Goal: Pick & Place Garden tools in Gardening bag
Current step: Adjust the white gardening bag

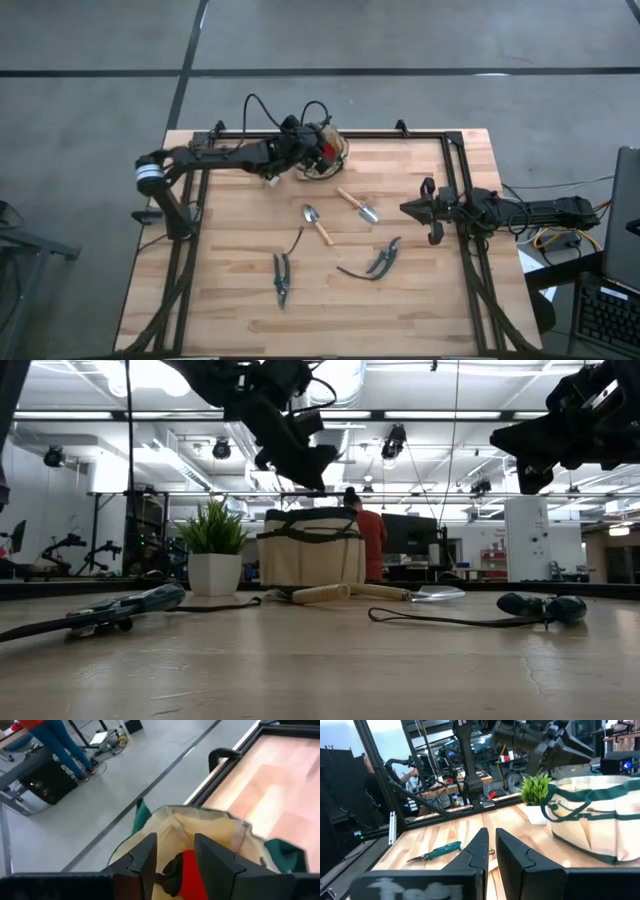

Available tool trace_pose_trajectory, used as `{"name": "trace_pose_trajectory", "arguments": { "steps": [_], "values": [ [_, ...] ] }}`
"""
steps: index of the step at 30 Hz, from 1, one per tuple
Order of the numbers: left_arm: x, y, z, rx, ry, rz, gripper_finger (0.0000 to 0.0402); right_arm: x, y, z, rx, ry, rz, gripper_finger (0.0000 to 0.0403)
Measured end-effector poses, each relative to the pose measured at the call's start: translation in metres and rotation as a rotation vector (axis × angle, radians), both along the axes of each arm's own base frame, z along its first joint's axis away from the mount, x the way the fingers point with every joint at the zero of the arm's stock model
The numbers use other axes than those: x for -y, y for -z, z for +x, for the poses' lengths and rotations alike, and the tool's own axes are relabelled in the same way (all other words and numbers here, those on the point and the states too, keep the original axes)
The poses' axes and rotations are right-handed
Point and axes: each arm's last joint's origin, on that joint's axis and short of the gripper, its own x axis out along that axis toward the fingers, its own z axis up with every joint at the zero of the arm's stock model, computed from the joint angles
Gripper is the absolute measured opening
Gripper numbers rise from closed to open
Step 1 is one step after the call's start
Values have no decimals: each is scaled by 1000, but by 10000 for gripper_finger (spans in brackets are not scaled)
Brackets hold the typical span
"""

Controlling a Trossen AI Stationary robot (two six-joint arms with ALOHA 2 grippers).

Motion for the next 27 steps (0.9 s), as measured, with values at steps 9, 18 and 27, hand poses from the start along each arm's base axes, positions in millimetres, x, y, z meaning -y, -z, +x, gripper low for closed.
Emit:
{"name": "trace_pose_trajectory", "arguments": {
  "steps": [9, 18, 27],
  "values": [
    [10, -8, 0, 35, 327, -115, 135, 0, 0, 0, -4, 0, 0, 29],
    [10, 1, -4, -72, 349, -132, 135, 0, 0, 0, -5, 1, -1, 29],
    [9, 13, -9, -122, 346, -139, 135, 0, 0, 0, -4, 1, -1, 29]
  ]
}}
